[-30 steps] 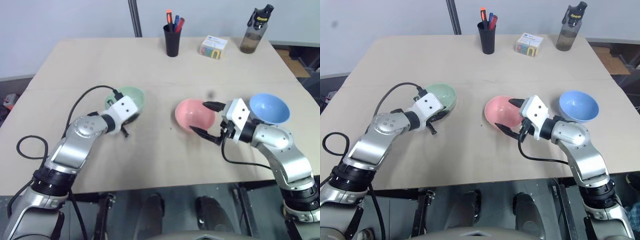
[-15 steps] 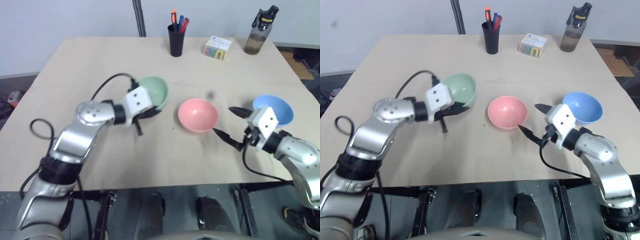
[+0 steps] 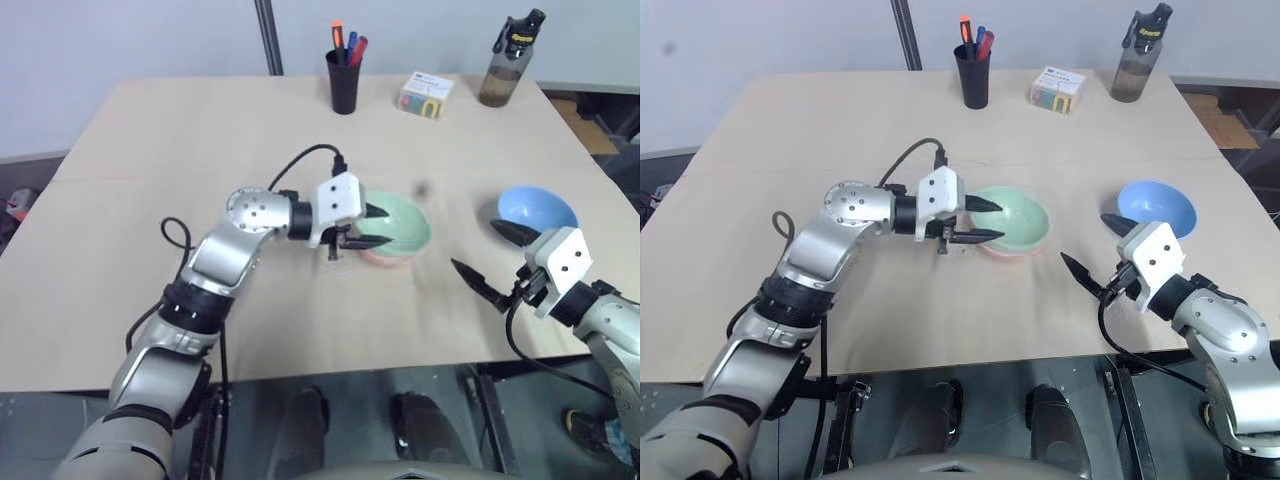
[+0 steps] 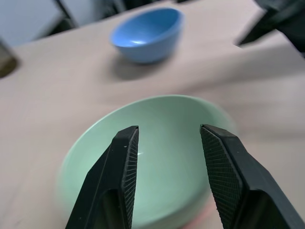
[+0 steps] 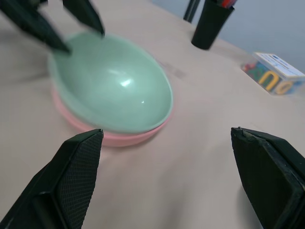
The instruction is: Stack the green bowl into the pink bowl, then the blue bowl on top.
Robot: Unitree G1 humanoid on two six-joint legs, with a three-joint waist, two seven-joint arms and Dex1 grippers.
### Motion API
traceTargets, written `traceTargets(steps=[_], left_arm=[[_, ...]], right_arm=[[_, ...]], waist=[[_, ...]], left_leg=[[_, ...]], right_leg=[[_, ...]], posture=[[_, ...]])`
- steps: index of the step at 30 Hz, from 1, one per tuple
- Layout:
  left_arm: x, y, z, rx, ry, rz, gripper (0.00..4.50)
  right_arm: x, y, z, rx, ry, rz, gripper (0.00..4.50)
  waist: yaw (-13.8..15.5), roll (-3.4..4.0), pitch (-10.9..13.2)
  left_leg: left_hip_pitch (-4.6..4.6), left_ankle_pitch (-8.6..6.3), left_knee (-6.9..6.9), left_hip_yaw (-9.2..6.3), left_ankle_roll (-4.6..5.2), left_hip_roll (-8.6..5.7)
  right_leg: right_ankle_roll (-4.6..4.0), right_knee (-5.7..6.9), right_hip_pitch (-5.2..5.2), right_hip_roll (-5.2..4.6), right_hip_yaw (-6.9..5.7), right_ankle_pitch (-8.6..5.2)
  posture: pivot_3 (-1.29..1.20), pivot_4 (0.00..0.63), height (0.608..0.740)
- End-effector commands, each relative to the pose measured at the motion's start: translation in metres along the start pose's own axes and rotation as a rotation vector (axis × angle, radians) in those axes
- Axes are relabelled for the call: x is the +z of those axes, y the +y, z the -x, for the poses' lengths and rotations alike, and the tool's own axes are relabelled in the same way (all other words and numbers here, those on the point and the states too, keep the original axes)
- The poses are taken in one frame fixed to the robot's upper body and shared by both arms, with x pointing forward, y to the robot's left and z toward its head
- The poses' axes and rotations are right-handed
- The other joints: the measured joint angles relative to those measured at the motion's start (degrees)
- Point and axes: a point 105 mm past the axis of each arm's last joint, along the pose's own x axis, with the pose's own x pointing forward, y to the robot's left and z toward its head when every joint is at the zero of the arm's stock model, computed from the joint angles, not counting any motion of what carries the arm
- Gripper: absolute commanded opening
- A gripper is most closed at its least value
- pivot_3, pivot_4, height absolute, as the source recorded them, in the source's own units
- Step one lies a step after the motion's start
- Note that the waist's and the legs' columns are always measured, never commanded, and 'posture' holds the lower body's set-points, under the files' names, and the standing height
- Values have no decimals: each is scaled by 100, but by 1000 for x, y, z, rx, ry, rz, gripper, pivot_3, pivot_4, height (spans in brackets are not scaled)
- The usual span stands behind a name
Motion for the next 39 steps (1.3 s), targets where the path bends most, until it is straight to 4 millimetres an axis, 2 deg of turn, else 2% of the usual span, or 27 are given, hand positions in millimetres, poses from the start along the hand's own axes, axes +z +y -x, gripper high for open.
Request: traceTargets(steps=[1,4,7,8,9,10,11,12,13,14,17,18,19,20,22,23,25,28,29,31,33,35,36,37,39], left_arm=[[7,22,28,184,-44,53,2029],[0,19,50,292,-111,121,2029],[-15,12,76,433,-135,154,2029],[-22,5,83,440,-120,188,2029],[-19,-6,92,393,-190,261,2029],[-24,-15,102,394,-197,325,2546],[-25,-23,109,392,-197,338,2748],[-25,-28,115,400,-207,345,3156],[-26,-32,120,413,-207,361,3673],[-26,-38,123,398,-212,369,3889],[-23,-51,131,362,-225,410,3889],[-22,-54,133,356,-219,404,4020],[-22,-56,134,351,-214,393,4020],[-21,-57,136,353,-207,383,4020],[-21,-57,139,357,-197,369,4020],[-21,-58,139,357,-197,366,4020],[-19,-59,139,350,-203,365,4020],[-18,-61,138,343,-210,366,4020],[-17,-61,139,346,-207,358,4020],[-18,-60,139,355,-198,347,4020],[-26,-55,143,450,-158,293,4020],[-31,-60,142,438,-153,297,4020],[-30,-61,141,428,-161,303,4020],[-30,-61,141,425,-170,305,4020],[-28,-59,143,437,-180,298,4020]], right_arm=[[-7,-23,-4,-101,80,89,4500],[-29,-41,-11,-139,199,100,4500],[-43,-54,-21,-145,264,132,4500],[-46,-57,-24,-143,274,128,4500],[-50,-61,-28,-145,290,120,4500],[-55,-65,-31,-144,312,124,4500],[-60,-70,-34,-144,336,121,4500],[-64,-74,-36,-145,355,118,4500],[-67,-78,-37,-146,366,117,4500],[-70,-80,-39,-147,378,98,4500],[-76,-88,-44,-164,402,37,4500],[-77,-90,-46,-165,406,29,3962],[-78,-92,-46,-165,409,25,3941],[-78,-93,-47,-168,411,23,3286],[-78,-95,-48,-167,413,23,2572],[-78,-95,-48,-165,415,23,1936],[-77,-95,-49,-158,413,32,1361],[-70,-97,-49,-163,395,60,150],[-61,-96,-51,-149,363,77,30],[-45,-92,-53,-114,302,92,30],[-13,-72,-60,-2,167,93,30],[28,-35,-70,181,2,85,30],[41,-22,-74,233,-48,87,30],[51,-7,-78,295,-87,89,30],[59,11,-83,373,-125,78,30]], waist=[[-22,1,-1],[-59,5,-3],[-68,4,-2],[-67,1,-1],[-66,-1,0],[-76,1,1],[-83,0,1],[-94,0,1],[-99,0,1],[-78,-1,1],[-58,0,1],[-55,0,1],[-56,0,1],[-53,0,1],[-52,0,1],[-52,0,1],[-61,0,1],[-75,0,1],[-76,0,1],[-80,1,1],[-93,2,2],[-133,4,2],[-161,4,3],[-169,4,3],[-146,2,2]], left_leg=[[2,0,0,0,0,0],[6,0,-1,1,0,1],[3,0,-2,1,0,1],[3,0,-2,3,0,1],[2,0,-2,2,0,1],[1,0,-2,0,0,1],[2,0,-2,2,0,1],[2,0,-1,2,0,2],[3,0,0,3,0,2],[4,0,0,4,0,2],[5,0,0,3,0,1],[5,0,0,2,0,1],[5,0,0,3,0,1],[5,0,0,3,0,1],[4,0,0,4,0,1],[4,0,0,3,0,1],[4,0,-1,4,0,1],[4,0,0,5,0,1],[4,0,0,5,0,1],[4,0,0,4,0,1],[4,0,-1,4,0,1],[5,-1,-2,5,0,2],[5,-1,-3,5,0,3],[9,-1,-4,9,0,9],[10,-1,-4,5,0,23]], right_leg=[[0,0,0,0,0,0],[1,2,2,0,2,0],[-12,2,1,0,3,9],[-15,2,0,-1,5,13],[-15,2,0,-1,3,13],[-15,2,0,-1,2,14],[-18,2,-1,-1,3,12],[-18,2,0,-1,3,12],[-17,1,0,-2,3,11],[-18,1,1,-3,4,11],[-18,1,3,-4,1,10],[-18,1,3,-4,0,10],[-18,1,3,-4,1,10],[-18,1,3,-4,2,10],[-19,1,2,-4,2,11],[-19,1,2,-3,2,11],[-19,1,1,-3,2,11],[-19,1,1,-3,3,11],[-18,1,1,-3,3,10],[-18,1,1,-3,2,10],[-17,1,0,-3,3,10],[-16,1,0,-2,4,9],[-15,1,-1,-1,5,9],[-13,1,-1,3,8,8],[-10,1,-1,17,6,6]], posture=[[0,150,740],[0,150,740],[0,150,740],[0,150,740],[0,150,740],[0,150,740],[0,150,740],[0,150,740],[0,150,740],[0,150,740],[0,150,740],[0,150,740],[0,150,740],[0,150,740],[0,150,740],[0,150,740],[0,150,740],[0,150,740],[0,150,740],[0,150,740],[0,150,740],[0,150,740],[0,150,740],[0,150,740],[0,150,740]])
